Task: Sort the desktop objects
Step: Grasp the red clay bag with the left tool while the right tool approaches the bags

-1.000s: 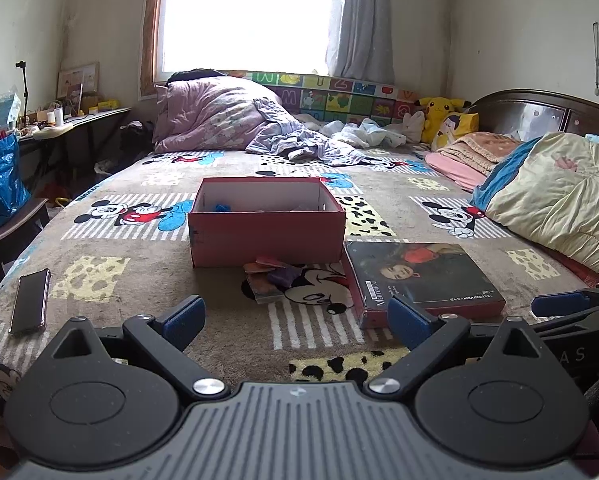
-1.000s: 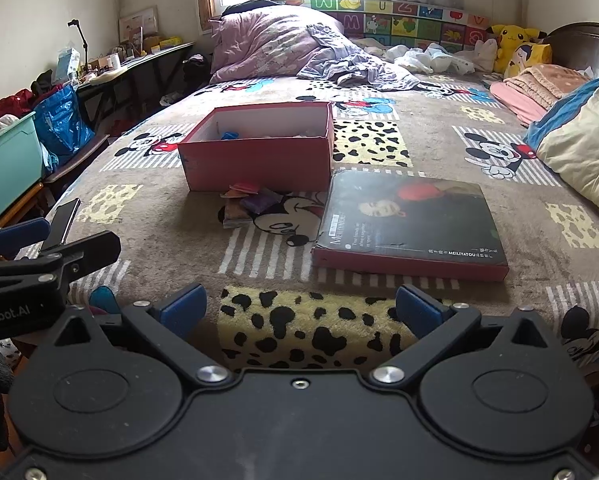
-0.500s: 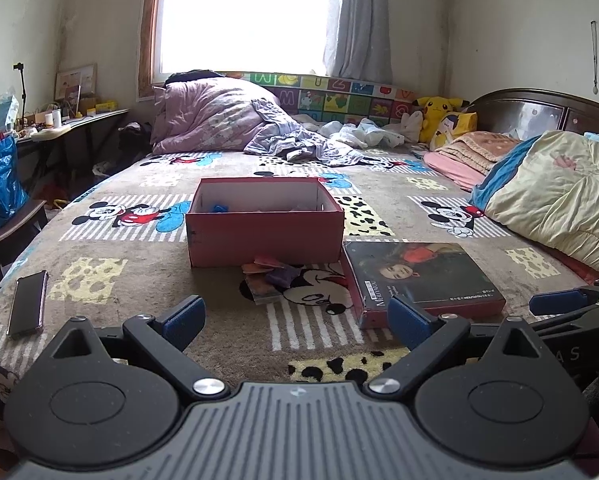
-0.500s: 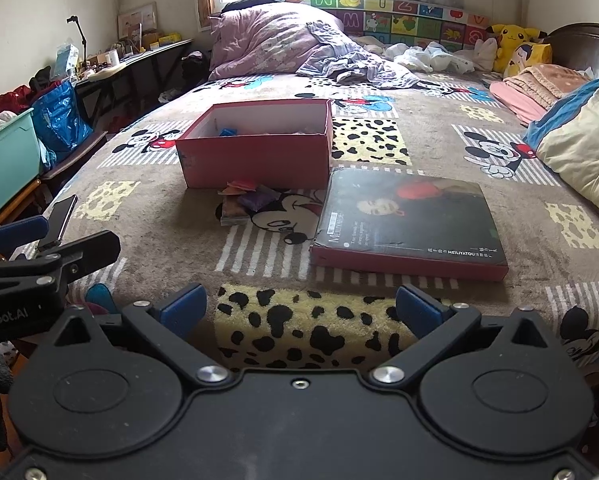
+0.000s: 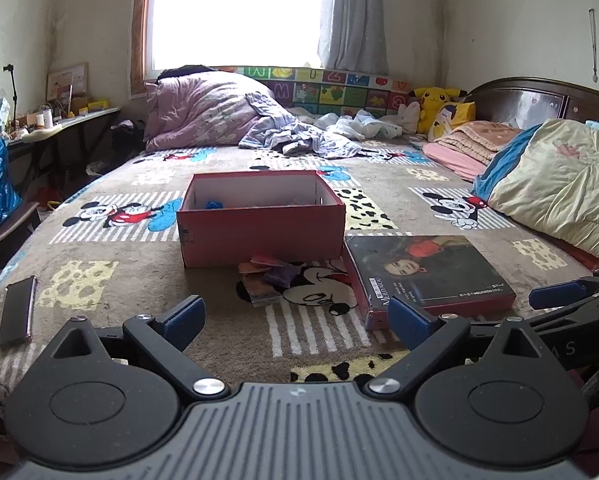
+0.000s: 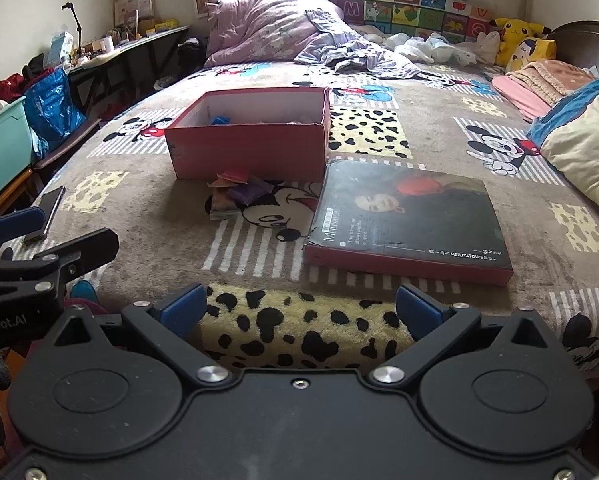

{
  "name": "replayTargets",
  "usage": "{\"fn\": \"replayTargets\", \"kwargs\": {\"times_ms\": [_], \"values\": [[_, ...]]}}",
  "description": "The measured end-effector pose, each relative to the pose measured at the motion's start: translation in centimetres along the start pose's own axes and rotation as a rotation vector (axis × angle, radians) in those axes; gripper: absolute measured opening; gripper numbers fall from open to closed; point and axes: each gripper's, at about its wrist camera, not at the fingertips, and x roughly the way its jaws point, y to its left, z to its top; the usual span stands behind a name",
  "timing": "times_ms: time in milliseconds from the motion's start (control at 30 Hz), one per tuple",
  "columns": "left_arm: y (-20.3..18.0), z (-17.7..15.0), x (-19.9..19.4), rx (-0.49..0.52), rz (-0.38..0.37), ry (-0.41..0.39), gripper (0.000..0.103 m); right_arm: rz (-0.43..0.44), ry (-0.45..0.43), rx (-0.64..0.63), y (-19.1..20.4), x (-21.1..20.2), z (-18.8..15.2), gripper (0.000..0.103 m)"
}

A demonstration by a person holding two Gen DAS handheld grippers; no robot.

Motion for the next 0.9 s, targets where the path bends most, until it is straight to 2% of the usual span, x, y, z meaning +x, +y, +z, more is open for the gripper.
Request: {"fn": "replayTargets", "kwargs": {"times_ms": [233, 567, 667, 767, 900], "values": [[1.2, 0.2, 3.3, -0.029, -0.006, 0.019, 0.098, 0.008, 0.043, -0.015, -0.1, 3.0, 0.9, 0.102], [5.1, -0.2, 9.5, -0.119, 0.015, 0.033, 0.098, 0.128, 0.053, 0.035, -1.8, 9.1, 1.9, 0.103], [5.9, -0.1, 11.4, -0.111, 0.029, 0.033, 0.098, 0.159, 0.019, 0.052, -2.2, 10.9, 2.5, 0.103], [6.5, 0.0, 13.6, -0.099, 0.031, 0.065, 0.098, 0.193, -0.047, 0.04, -2.4, 12.7, 3.0, 0.103], [7.8, 0.0, 17.1, -0.153, 0.027, 0.117, 0.098, 0.177, -0.113, -0.02, -1.8, 15.4, 4.1, 0.103]]}}
